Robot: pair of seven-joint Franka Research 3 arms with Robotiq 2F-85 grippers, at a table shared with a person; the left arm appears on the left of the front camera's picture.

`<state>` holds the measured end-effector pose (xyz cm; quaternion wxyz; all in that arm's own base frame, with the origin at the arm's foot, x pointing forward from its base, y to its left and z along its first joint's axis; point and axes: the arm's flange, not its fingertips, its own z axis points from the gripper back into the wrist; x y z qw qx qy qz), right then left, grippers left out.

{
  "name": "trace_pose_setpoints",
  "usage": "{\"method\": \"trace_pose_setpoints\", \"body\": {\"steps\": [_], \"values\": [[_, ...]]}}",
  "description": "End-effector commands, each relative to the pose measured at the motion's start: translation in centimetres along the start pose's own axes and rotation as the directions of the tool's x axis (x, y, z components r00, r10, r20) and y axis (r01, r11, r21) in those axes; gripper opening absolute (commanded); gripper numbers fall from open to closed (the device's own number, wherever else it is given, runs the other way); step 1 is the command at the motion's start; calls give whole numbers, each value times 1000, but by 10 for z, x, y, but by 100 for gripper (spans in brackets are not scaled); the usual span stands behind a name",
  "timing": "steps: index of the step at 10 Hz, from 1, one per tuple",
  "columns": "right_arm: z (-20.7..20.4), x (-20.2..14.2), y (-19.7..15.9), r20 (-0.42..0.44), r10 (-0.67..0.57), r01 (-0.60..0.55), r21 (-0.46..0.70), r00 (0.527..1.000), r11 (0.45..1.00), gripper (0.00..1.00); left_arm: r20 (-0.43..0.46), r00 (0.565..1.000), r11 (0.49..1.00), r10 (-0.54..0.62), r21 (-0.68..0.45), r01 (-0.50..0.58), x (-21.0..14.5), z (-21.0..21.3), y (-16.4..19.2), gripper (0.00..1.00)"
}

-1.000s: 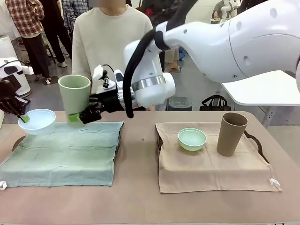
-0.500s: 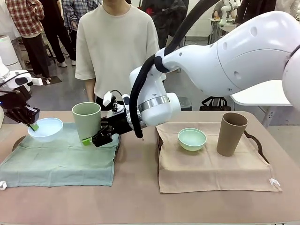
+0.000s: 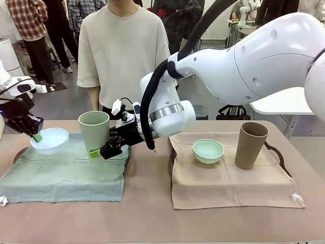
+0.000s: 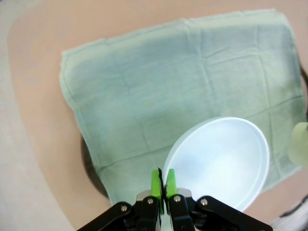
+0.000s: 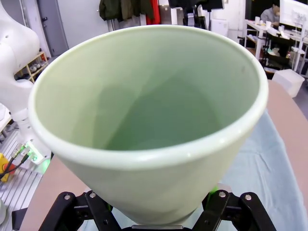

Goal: Set up a tray with a mat and arrange the tableware.
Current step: Place the Picnic Bowl and Reusable plastic cup back onto the Handle tray in front of the human's position.

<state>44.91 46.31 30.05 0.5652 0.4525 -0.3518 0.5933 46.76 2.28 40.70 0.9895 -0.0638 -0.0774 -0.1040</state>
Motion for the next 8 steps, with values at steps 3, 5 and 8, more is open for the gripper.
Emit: {"method": "trace_pose_setpoints", "body": {"steps": [3, 5, 8], "values": [[-10, -29, -15, -29, -18, 18, 7, 999, 1000, 81, 14, 999, 997, -51, -53, 52, 4, -35, 5, 4], [-15, -35, -17, -53, 26, -26, -1, 998, 1000, 81, 33, 997, 996, -68, -57, 70, 5, -43, 4, 4], [-18, -43, -19, -87, 40, -42, -18, 995, 999, 81, 14, 995, 994, -99, -47, 100, 9, -59, -1, 4]]}}
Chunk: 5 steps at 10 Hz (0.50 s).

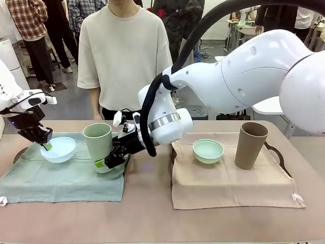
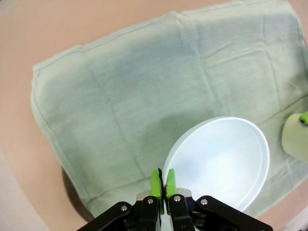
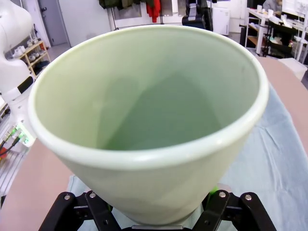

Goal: Set up a tray with a mat and arrange the tableware.
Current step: Place the Picnic Bowl and Reusable plastic cup back onto the Handle tray in front of the human's position.

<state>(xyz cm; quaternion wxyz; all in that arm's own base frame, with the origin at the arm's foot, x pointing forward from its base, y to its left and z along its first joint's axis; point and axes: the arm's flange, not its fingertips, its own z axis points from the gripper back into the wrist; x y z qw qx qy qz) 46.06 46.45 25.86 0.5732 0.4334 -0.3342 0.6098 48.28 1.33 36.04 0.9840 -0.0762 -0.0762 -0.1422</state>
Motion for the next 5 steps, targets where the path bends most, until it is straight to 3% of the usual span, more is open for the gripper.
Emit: {"method": "trace_pose_setpoints", "body": {"steps": [1, 3, 4, 5], "values": [[-6, -5, -3, -30, 37, -38, -22, 999, 999, 81, 13, 999, 999, -29, -18, 29, -1, -13, -2, 4], [-6, -5, -3, -42, 55, -56, -20, 998, 998, 81, 15, 999, 999, -40, -17, 40, 0, -17, -3, 4], [-6, -6, -4, -45, 51, -52, -15, 998, 999, 100, 8, 999, 999, -39, -20, 39, 0, -17, -3, 64], [-5, -4, -2, -63, 49, -50, -18, 997, 999, 100, 9, 999, 999, -48, -19, 48, -2, -15, -3, 64]]}}
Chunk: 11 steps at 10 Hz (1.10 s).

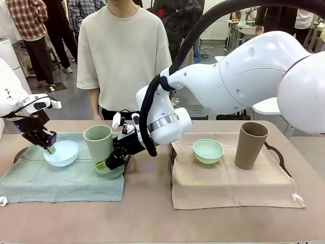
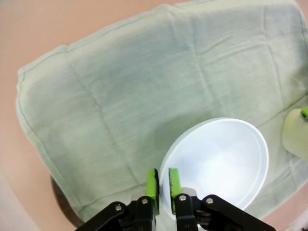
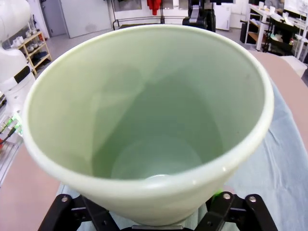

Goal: Set up a tray with a mat and arrange the tableware.
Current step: Place the Picnic Bowl and Reusable plastic cup back onto the Handle tray in front of the human's position.

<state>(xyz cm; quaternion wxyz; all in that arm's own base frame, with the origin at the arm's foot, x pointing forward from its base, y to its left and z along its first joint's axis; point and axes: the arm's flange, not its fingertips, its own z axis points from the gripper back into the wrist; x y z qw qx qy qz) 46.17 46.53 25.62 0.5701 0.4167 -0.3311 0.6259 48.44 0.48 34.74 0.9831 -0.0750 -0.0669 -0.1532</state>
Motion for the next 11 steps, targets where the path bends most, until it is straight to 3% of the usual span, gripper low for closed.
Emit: {"method": "trace_pose_setpoints", "body": {"steps": [1, 2, 3, 4, 5, 6, 7, 9, 11], "values": [[-2, 2, 0, -81, -6, 2, -50, 997, 999, 100, 31, 999, 999, -32, -11, 33, -4, 2, 3, 100], [2, 9, 4, -191, -41, 18, -118, 981, 993, 94, 26, 999, 1000, -30, -2, 31, -5, 5, 4, 28], [8, 20, 10, -272, -92, 52, -152, 958, 987, 94, 24, 999, 1000, -29, -1, 29, -6, 6, 5, 100], [17, 32, 18, -339, -120, 59, -184, 933, 981, 94, 27, 999, 999, -32, 0, 32, -9, 9, 4, 48], [29, 41, 23, -370, -150, 70, -221, 917, 973, 94, 27, 999, 999, -36, 0, 36, -10, 10, 4, 100], [40, 52, 31, -362, -170, 86, -236, 917, 968, 94, 25, 999, 999, -43, 0, 43, -11, 12, 4, 68], [52, 65, 39, -339, -181, 109, -220, 923, 969, 94, 19, 999, 999, -47, 5, 47, -11, 16, 5, 100], [73, 89, 54, -353, -214, 126, -255, 911, 959, 94, 15, 999, 999, -45, 21, 45, -12, 22, 5, 100], [102, 117, 67, -380, -384, 244, -365, 842, 898, 94, 6, 999, 997, -51, 63, 51, -12, 43, 0, 100]]}}
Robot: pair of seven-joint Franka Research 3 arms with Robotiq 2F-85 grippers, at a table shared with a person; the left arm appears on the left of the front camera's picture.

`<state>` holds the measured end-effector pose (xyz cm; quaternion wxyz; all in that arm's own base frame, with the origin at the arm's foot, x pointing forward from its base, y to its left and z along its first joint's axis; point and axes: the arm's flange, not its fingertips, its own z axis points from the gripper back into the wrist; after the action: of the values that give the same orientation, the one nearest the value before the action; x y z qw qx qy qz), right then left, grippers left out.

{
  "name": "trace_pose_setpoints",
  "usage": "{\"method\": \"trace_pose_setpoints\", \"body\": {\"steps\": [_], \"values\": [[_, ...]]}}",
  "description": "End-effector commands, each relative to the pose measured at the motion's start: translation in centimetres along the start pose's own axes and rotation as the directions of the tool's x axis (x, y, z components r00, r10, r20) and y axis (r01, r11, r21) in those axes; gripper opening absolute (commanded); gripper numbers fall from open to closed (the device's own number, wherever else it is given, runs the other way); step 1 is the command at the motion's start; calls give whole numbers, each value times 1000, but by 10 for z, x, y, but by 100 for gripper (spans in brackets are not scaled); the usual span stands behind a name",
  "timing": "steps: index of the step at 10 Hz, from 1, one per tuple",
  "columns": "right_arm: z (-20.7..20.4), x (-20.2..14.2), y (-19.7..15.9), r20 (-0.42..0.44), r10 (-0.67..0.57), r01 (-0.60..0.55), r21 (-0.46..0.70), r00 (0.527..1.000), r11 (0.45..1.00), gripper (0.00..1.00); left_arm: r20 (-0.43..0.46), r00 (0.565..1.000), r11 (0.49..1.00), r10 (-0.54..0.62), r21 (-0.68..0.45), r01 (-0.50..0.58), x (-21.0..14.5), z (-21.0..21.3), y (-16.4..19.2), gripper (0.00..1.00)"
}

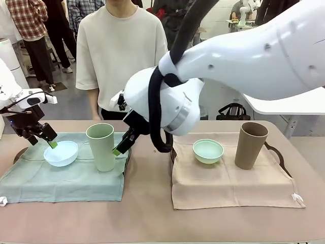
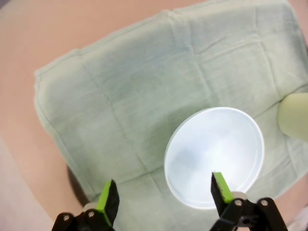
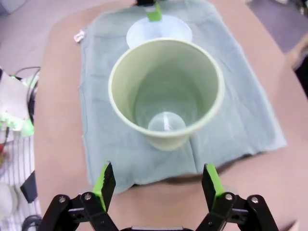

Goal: Set up a tray with a mat and arrange the tableware.
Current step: Place the Picnic Bowl and Reusable plastic cup back onto the Handle tray in front of the human's position.

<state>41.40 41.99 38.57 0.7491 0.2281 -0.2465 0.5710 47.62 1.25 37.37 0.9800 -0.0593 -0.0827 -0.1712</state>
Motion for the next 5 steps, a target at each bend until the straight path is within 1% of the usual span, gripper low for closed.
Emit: {"method": "trace_pose_setpoints", "body": {"steps": [1, 2, 3, 4, 5], "values": [[44, 20, 7, -103, -193, 186, -69, 976, 980, 94, -34, 999, 996, -12, 87, 15, -2, 34, -7, 100], [64, 27, 8, -122, -352, 335, -140, 928, 932, 94, -58, 998, 989, -5, 144, 13, 2, 57, -17, 100], [82, 29, 10, -166, -482, 446, -211, 860, 870, 94, -47, 999, 979, -5, 206, 15, 7, 79, -31, 100], [94, 31, 15, -204, -572, 524, -245, 795, 816, 94, -52, 998, 970, -20, 241, 32, 12, 96, -43, 100], [107, 31, 24, -266, -622, 566, -261, 737, 782, 94, -66, 998, 971, -22, 234, 37, 16, 108, -57, 100]]}}
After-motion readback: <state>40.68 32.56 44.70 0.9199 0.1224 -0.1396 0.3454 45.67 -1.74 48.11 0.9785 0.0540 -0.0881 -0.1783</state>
